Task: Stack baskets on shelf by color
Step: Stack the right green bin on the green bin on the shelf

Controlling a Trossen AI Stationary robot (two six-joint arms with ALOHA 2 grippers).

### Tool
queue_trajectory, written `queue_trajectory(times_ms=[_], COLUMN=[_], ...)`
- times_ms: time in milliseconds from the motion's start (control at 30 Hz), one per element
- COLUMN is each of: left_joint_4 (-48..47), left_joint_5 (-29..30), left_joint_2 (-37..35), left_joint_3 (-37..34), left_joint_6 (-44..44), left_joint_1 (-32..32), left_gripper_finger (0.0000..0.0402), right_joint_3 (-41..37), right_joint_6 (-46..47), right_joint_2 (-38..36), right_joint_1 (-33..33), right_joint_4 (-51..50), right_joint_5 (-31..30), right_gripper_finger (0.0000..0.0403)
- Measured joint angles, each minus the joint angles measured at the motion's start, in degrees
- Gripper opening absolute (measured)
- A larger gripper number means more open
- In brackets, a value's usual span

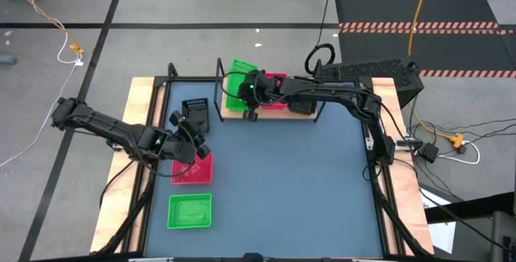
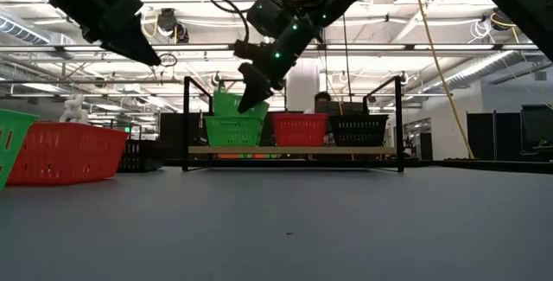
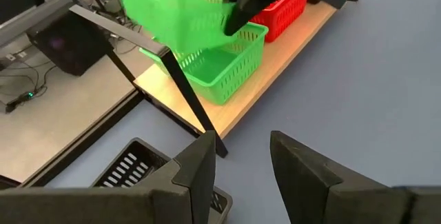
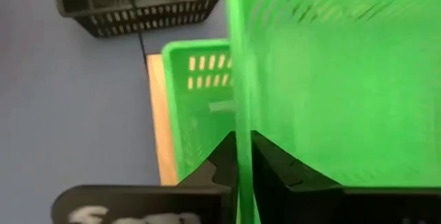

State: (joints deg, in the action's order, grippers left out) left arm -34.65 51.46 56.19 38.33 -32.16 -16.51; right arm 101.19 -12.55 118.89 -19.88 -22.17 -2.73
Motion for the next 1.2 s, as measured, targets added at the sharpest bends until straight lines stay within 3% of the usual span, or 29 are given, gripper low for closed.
queue_trajectory(times_ms=[333, 533, 633, 733, 933, 1000, 1067, 1200], left_joint_4=[0.04, -0.67, -1.61, -3.09, -3.85, -4.11, -4.26, -4.26], left_joint_5=[-0.02, 0.00, -0.01, 0.00, 0.00, 0.00, 0.04, 0.21], left_joint_2=[0.02, 0.04, 0.04, 0.04, 0.04, 0.04, 0.04, 0.04], left_joint_3=[0.00, 0.00, 0.00, 0.00, 0.00, 0.00, 0.00, 0.00], left_joint_6=[-0.02, -0.04, -0.35, -1.58, -2.64, -2.69, -2.89, -3.13], left_joint_1=[0.00, 0.00, 0.00, 0.00, 0.00, -0.02, 0.10, 0.77], left_gripper_finger=[0.0143, 0.0143, 0.0143, 0.0143, 0.0143, 0.0143, 0.0143, 0.0143], right_joint_3=[0.04, 0.06, 0.07, 0.04, 0.04, 0.09, 0.10, 0.13], right_joint_6=[-0.95, -1.65, -1.65, -3.22, -14.56, -18.61, -21.38, -22.74], right_joint_2=[-0.15, -0.22, -0.24, -0.61, -4.19, -5.37, -6.05, -5.61], right_joint_1=[0.09, 0.07, 0.43, 0.60, -0.40, -1.54, -3.12, -7.85], right_joint_4=[-0.66, -0.86, -0.63, 0.04, 6.58, 9.63, 12.61, 14.02], right_joint_5=[0.93, 14.23, 16.45, 12.55, -10.81, -14.80, -14.41, -5.76], right_gripper_finger=[0.0102, 0.0145, 0.0146, 0.0140, 0.0135, 0.0135, 0.0136, 0.0155])
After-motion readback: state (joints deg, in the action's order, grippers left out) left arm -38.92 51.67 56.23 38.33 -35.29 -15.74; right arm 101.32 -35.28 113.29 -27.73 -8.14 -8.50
